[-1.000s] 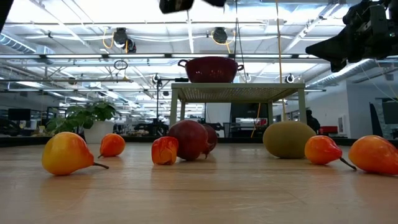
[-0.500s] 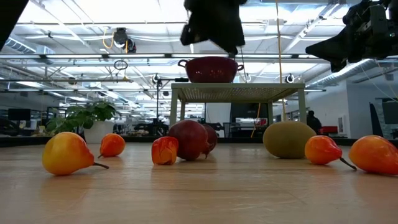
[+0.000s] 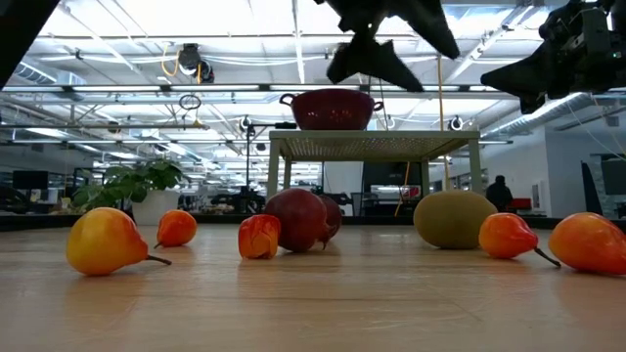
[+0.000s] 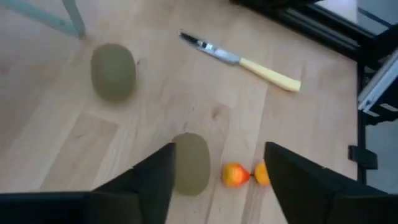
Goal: Pick & Place Fruit
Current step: Put the bottom kiwi into the strainer bowl
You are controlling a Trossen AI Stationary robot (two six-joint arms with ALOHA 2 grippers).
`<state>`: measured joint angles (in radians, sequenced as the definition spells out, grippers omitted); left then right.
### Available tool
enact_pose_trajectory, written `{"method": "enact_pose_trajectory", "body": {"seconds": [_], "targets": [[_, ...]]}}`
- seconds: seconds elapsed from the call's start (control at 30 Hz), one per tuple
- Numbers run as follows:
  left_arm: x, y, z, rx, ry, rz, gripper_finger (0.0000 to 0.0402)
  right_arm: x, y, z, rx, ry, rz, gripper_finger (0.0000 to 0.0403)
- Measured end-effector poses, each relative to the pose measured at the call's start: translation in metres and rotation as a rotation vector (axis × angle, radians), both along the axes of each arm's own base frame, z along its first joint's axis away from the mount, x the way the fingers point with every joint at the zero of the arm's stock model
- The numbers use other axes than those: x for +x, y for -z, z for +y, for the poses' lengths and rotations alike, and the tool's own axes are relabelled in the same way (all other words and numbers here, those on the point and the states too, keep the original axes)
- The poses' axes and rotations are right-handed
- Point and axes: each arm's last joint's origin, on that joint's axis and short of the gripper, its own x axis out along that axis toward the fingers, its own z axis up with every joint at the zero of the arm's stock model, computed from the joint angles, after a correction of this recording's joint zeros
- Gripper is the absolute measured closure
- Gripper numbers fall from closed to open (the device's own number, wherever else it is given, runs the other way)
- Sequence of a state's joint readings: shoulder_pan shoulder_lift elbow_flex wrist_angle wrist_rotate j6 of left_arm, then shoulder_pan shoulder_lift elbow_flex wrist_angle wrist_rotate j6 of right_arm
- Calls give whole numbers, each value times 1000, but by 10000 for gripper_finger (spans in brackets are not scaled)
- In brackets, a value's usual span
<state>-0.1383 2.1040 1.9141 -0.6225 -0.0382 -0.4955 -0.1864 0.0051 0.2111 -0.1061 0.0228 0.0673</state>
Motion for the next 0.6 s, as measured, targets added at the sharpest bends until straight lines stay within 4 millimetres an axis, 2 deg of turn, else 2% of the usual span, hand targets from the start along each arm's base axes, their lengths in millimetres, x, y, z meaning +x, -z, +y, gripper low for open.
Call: {"method": "enact_pose_trajectory", "body": {"seconds": [0.2,0.3,0.43,0.6], "targets": [[7,28,-8,2,-5,70,87,0,0,0,1,-1,4,403],[8,34,-9,-13,-14,97,65,0,1,0,3,-1,13,403],[11,37,-9,-26,-12,83,49,0,2,0,5,-2,21,403],[11,39,-9,-20,-7,92,47,0,3,0,43,-1,23,403]]}}
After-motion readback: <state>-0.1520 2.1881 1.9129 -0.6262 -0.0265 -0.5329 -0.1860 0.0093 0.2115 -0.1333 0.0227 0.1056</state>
